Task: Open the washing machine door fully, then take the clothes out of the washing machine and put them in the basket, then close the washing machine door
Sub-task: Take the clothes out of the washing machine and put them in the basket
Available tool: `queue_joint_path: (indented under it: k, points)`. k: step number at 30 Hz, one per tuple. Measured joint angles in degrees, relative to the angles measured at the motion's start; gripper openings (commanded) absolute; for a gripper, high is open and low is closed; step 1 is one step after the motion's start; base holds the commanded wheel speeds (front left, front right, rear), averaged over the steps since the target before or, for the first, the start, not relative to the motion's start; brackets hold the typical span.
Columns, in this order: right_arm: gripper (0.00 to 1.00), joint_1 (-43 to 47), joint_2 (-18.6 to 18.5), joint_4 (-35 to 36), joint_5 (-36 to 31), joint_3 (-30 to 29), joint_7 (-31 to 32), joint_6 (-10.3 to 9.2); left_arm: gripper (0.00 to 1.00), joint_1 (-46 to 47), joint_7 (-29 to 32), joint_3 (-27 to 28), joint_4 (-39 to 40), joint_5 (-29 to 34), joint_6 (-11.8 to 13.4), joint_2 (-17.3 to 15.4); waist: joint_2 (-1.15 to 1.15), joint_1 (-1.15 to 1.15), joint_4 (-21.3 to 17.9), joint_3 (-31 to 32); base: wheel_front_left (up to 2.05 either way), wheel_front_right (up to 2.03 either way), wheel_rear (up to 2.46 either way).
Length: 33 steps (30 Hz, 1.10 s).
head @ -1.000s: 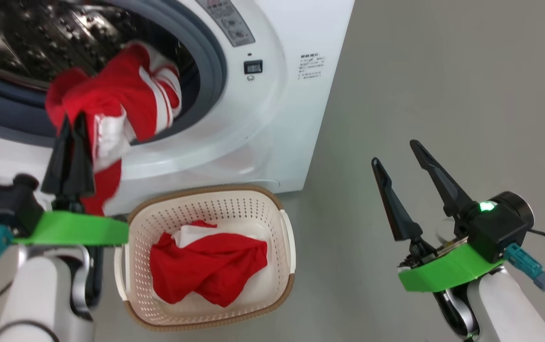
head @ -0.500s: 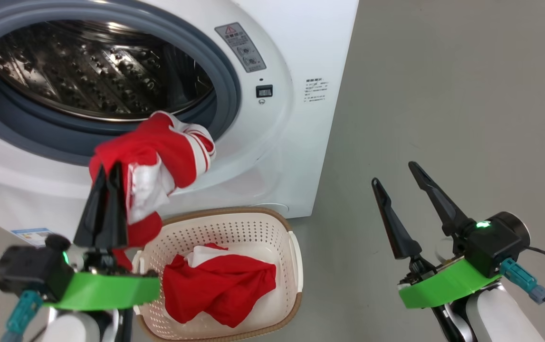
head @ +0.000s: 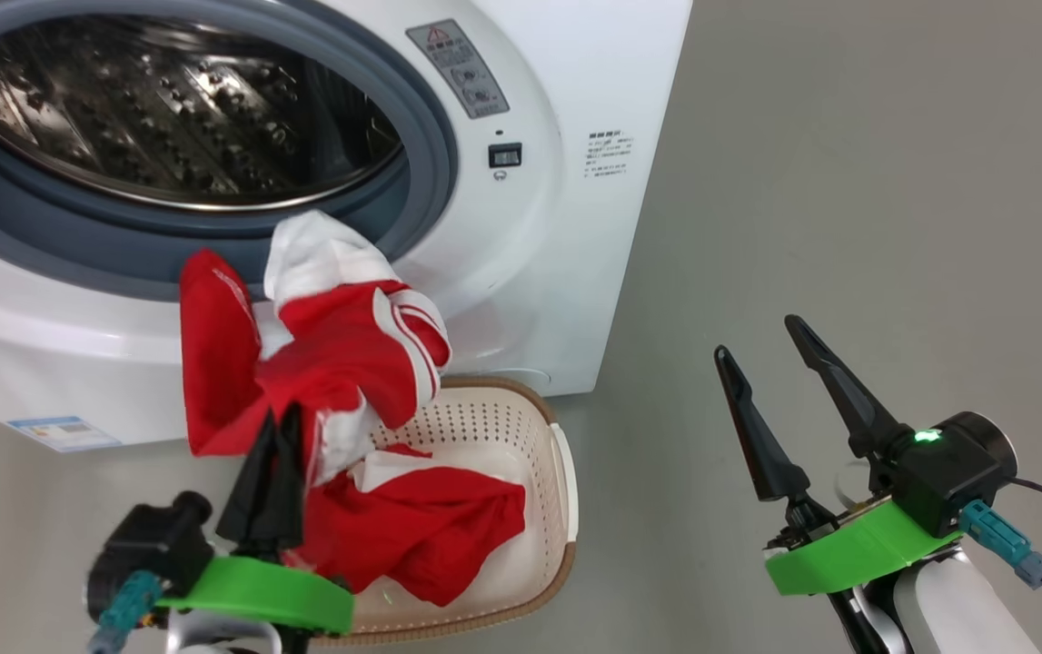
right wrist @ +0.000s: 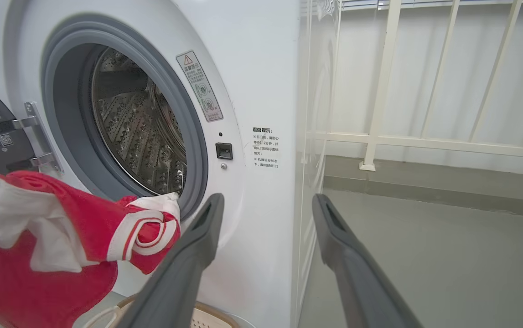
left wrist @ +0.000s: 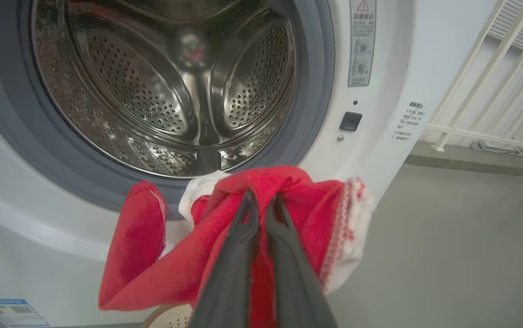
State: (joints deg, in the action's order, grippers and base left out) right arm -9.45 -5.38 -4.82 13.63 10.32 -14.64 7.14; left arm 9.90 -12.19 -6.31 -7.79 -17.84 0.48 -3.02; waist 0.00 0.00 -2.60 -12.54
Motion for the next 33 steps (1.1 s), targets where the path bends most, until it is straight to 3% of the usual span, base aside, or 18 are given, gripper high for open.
queue_joint_path:
  k: [19,33]
  points:
    - [1.00,-3.85,-0.05,0.63,-0.01,0.82,0.00,0.00,0.00,16.81,-2.03,-2.85,-36.34,-7.36,-3.13,0.85,0.00,0.00,-1.85,-7.68,0.00,0.00,0.00]
    - [1.00,-6.27,0.07,0.71,0.00,1.36,0.00,0.00,0.00,26.46,-2.10,-1.53,-52.05,-5.08,-4.05,1.11,0.00,0.00,-4.98,-13.36,0.00,0.00,0.00]
